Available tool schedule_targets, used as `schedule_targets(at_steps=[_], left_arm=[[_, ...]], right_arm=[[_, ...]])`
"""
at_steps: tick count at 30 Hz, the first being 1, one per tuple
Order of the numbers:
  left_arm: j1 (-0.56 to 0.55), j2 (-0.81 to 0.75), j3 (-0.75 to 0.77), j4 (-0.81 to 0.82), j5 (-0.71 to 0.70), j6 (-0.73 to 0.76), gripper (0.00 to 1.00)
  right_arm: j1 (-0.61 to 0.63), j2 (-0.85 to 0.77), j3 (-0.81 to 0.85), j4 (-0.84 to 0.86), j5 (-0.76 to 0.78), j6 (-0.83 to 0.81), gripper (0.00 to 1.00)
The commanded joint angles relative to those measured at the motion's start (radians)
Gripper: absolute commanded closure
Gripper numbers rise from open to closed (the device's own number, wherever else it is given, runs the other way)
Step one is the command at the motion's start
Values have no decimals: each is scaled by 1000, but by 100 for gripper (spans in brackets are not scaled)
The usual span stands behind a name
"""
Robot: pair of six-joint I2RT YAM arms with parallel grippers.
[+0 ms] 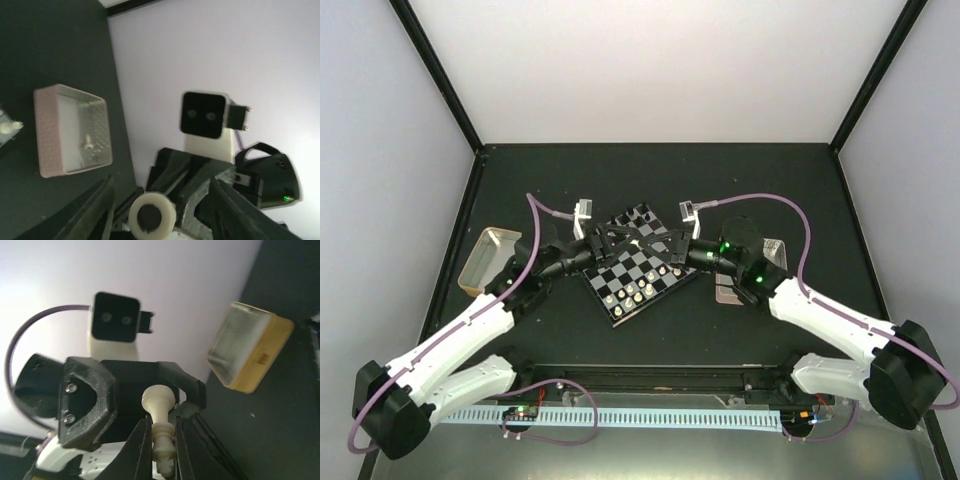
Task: Set up the chess pieces on the board
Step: Place the chess piece on the chessboard.
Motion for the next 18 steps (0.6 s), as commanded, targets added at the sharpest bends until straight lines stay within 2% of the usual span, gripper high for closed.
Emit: schedule_targets(at_steps=[1,4,7,13,18], left_arm=[[16,-63,48,-284,-187,198,40],[24,-135,11,-434,-427,291,31],[40,-215,-41,-508,-562,352,27],[57,-330,-11,-682,-754,489,23],[59,-390,7,-721,-837,549,22]], right_arm=[[3,-25,147,-516,121,-250,99],[3,41,262,-830,250,-417,99],[5,139,339,-1030,343,-507,99],[15,242,420,-1215,513,-593,99],[39,330,451,-1274,540,-626,98]])
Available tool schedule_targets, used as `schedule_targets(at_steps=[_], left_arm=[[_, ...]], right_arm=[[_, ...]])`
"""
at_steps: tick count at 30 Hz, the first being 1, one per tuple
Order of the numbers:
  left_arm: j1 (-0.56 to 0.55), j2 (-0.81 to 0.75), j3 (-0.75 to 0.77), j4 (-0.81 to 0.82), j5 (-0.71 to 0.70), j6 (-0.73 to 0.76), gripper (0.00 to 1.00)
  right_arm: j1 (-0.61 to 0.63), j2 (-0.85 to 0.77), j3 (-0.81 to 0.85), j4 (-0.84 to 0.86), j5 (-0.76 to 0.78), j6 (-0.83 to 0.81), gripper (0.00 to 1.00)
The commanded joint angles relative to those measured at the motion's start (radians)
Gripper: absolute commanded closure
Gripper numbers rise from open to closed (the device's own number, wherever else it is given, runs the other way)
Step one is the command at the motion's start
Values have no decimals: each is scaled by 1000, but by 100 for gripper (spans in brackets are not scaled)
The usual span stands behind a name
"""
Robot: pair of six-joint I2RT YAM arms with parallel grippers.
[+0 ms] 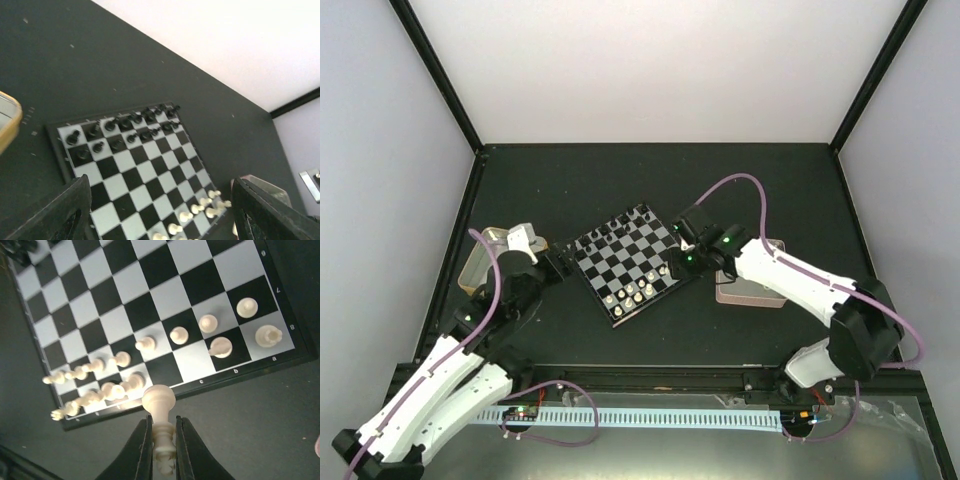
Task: Set up the chess pieces on the board
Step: Place the chess piece on the chessboard.
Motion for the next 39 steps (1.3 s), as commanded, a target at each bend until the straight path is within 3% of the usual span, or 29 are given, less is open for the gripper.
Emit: schedule_targets(at_steps=[1,19,29,33,39], left_arm=[[9,-46,44,-85,-142,102,22],[17,-29,14,-60,-110,117,18],[24,-25,8,-44,-79,118,18],[28,-21,7,-41,-71,118,18],[31,-22,0,-43,-57,116,18]], right_arm=[[29,60,52,-119,81,-72,98],[114,346,244,-196,158,-105,96],[130,422,293,-218,173,-119,84],[133,428,292,-221,186,-120,74],[133,429,287,-211,181,-121,74]])
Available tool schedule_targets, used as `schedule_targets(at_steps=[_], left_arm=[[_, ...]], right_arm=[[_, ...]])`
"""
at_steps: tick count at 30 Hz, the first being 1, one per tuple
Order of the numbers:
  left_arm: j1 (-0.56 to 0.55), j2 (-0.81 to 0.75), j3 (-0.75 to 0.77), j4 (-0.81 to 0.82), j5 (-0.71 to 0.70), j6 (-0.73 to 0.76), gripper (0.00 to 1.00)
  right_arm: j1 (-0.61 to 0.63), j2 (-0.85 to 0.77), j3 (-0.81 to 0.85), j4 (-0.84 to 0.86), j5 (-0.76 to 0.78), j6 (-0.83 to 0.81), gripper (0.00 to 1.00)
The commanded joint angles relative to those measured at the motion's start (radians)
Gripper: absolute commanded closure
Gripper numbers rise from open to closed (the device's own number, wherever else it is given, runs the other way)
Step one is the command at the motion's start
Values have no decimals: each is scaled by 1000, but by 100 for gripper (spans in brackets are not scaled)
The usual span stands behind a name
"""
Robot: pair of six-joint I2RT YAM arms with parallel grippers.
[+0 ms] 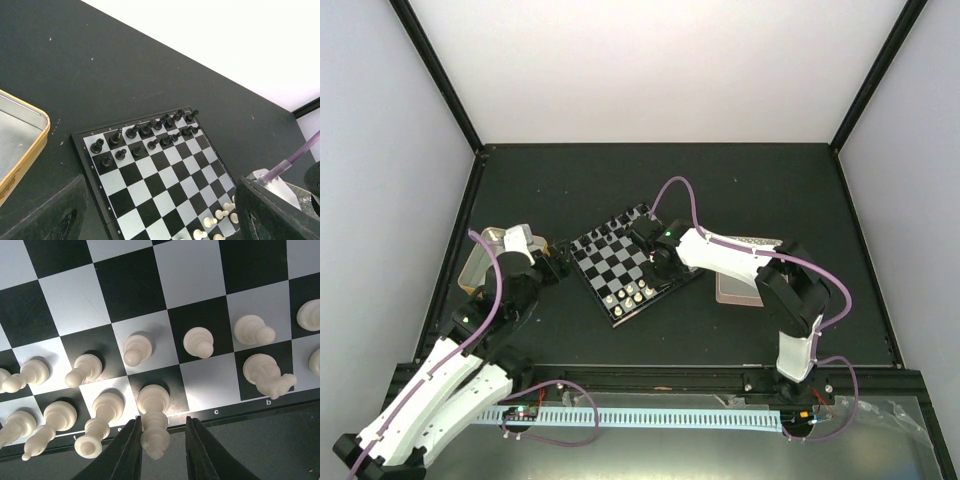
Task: Set up the chess pieces on the board
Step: Place the chess piece on the chessboard.
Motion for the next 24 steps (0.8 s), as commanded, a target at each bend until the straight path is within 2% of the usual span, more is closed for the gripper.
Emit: schedule_targets(at_steps=[1,6,15,20,24], left_arm=[[13,7,-1,9,18,14,18],[15,6,2,11,21,14,18],[18,13,14,13,29,17,18],[20,9,23,9,32,22,18],[20,6,28,33,74,57,18]], right_arm=[[7,11,16,-3,24,-5,74],[9,0,18,-1,37,1,75],[7,-98,12,20,15,9,69],[-5,-197,-26,35,115,53,69],[-82,-312,-114,59,228,97,69]])
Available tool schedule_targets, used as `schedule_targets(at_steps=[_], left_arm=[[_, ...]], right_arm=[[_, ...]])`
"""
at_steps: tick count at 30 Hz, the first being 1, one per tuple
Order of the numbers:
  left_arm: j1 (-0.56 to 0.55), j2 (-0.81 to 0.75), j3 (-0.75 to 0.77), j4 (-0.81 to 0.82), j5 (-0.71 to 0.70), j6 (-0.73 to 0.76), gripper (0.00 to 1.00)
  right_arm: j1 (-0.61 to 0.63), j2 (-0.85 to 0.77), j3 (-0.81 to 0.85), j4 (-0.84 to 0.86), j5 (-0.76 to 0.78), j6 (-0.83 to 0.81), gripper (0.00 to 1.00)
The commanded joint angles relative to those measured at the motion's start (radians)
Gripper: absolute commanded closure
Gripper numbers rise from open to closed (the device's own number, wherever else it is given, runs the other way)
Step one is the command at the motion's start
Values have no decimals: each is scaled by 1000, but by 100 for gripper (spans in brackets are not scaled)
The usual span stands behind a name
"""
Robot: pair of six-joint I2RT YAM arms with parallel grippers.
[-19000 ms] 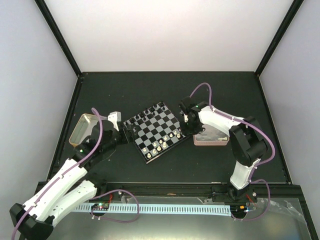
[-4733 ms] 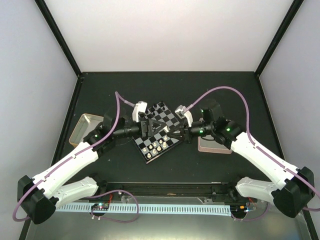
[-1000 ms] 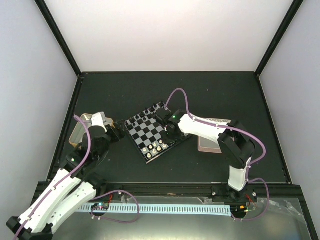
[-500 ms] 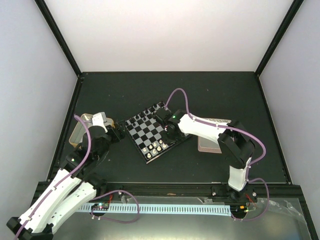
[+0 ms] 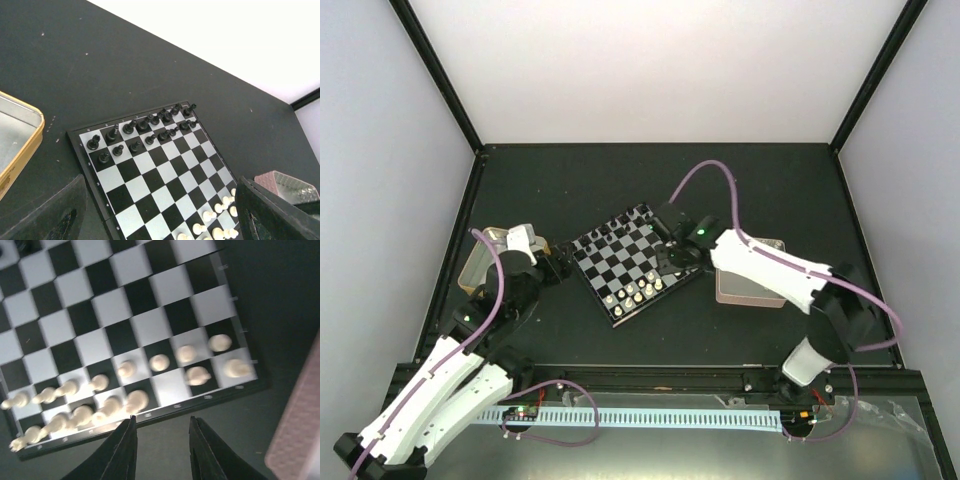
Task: Set up the chess pieces on the board
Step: Place the chess piece on the chessboard, then pick up the chess piece from the storage box.
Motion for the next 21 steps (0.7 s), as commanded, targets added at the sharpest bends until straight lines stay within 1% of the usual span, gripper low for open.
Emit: schedule_targets(at_steps=[1,4,9,12,14,18,21], left_arm=[[9,-4,30,44,65,62,18],[9,4,30,76,128,94,18],[9,31,29,131,222,132,18],[10,51,36,134,243,135,18],[10,61,43,129,250,136,18],[9,66,51,114,256,136,18],[9,65,43,112,257,129,18]], right_arm=[[-98,-128,-95,23,192,71,69],[-219,-214,-192,44,239,98,68],[-442,-317,-355,139,279,106,68],[-544,-319,-419,214,274,95,68],[-601,-283,-432,243,255,89,69],[-653,-212,-431,231,193,93,70],[-656,-194,-462,215,205,104,66]])
